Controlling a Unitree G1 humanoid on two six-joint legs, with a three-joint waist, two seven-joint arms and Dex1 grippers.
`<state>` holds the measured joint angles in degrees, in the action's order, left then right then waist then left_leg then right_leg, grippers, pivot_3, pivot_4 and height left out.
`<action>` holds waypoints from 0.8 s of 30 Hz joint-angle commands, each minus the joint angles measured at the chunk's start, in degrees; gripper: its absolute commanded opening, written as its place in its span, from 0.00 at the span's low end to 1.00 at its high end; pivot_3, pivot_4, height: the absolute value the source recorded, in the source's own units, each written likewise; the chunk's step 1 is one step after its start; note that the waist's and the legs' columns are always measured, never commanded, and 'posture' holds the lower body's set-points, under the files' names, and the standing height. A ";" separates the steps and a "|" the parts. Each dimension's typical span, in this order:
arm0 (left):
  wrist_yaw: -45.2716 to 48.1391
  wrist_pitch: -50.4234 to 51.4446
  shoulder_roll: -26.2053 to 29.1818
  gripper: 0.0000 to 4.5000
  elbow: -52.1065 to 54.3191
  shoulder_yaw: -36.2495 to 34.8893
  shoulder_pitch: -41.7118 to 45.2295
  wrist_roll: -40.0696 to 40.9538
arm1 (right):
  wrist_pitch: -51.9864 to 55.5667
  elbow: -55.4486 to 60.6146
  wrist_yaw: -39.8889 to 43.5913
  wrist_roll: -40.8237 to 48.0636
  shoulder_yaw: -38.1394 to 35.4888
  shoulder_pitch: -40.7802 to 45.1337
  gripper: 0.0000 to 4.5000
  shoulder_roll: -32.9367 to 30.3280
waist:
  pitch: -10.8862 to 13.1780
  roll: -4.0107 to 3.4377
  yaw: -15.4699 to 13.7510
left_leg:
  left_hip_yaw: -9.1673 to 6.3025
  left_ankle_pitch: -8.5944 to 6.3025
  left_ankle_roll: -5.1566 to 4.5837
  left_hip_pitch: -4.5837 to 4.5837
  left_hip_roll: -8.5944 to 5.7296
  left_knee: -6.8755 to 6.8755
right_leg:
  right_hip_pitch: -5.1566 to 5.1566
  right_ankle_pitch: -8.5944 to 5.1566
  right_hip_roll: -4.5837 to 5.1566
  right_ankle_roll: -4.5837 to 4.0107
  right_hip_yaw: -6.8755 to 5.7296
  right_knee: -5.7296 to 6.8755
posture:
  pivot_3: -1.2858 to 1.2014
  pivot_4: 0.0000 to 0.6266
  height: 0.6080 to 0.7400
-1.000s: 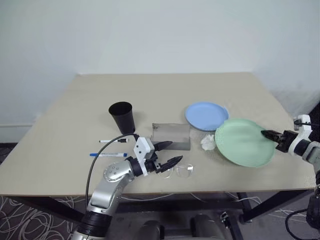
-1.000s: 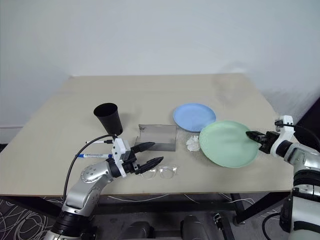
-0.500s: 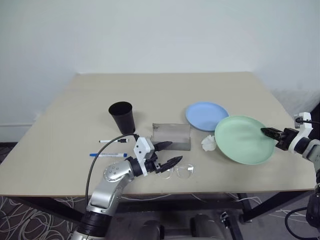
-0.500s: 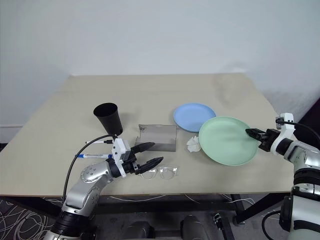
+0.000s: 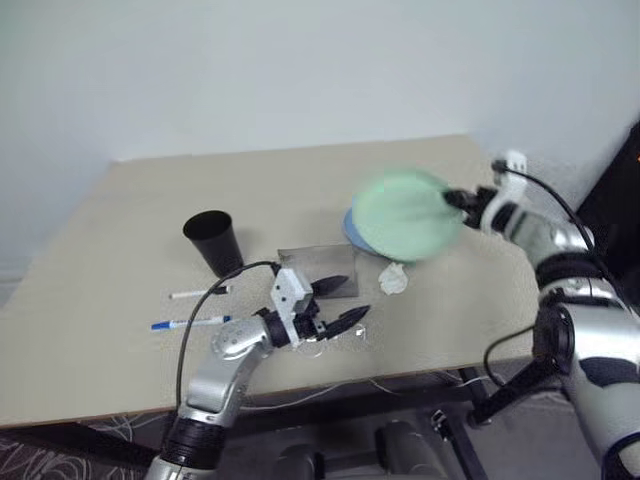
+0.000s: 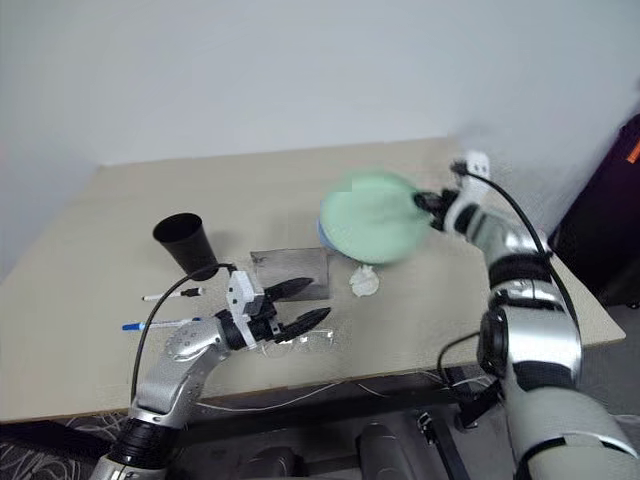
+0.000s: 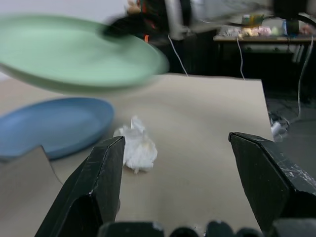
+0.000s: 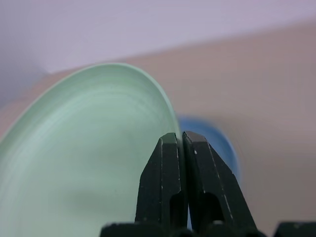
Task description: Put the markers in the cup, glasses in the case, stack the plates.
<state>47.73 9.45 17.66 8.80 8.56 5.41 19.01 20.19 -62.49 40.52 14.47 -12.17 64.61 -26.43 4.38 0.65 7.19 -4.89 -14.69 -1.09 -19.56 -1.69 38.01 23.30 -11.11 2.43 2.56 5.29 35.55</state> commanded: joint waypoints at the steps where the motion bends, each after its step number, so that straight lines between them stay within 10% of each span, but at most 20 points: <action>1: -0.65 -0.58 0.60 0.79 0.85 -1.28 0.16 0.39 | -1.97 -2.80 -0.80 -0.92 -0.64 -0.38 0.02 -1.44 | -0.04 0.03 -0.94 | 0.14 0.00 0.00 -0.12 0.30 0.06 | -0.19 0.00 -0.28 -0.01 0.18 0.05 | 0.52 0.00 0.97; 7: -0.57 -0.76 0.73 0.79 0.37 -1.14 0.66 0.49 | -3.28 -4.64 -0.77 -1.38 -1.03 0.44 0.02 -1.62 | -0.07 -0.19 -1.47 | 0.21 -0.10 0.10 -1.40 0.20 -0.01 | 0.54 0.15 -0.36 0.09 0.62 0.10 | 0.52 0.00 0.97; 24: -0.20 -1.17 0.54 0.79 -0.73 -0.95 1.85 0.23 | -7.82 -8.22 -11.68 -2.05 -2.31 1.96 0.02 0.58 | -0.06 -0.26 -0.96 | 0.45 -0.16 0.07 -1.00 0.25 0.08 | 0.20 0.00 -0.48 0.23 0.83 0.12 | 0.52 0.00 0.97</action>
<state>47.49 9.37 18.21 7.19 7.86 5.86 18.98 13.99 -71.45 30.62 12.28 -13.29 63.85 -26.01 4.31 0.39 6.23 -4.43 -14.85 -1.02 -20.56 -1.44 38.10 23.51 -11.11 1.94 2.79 6.15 35.67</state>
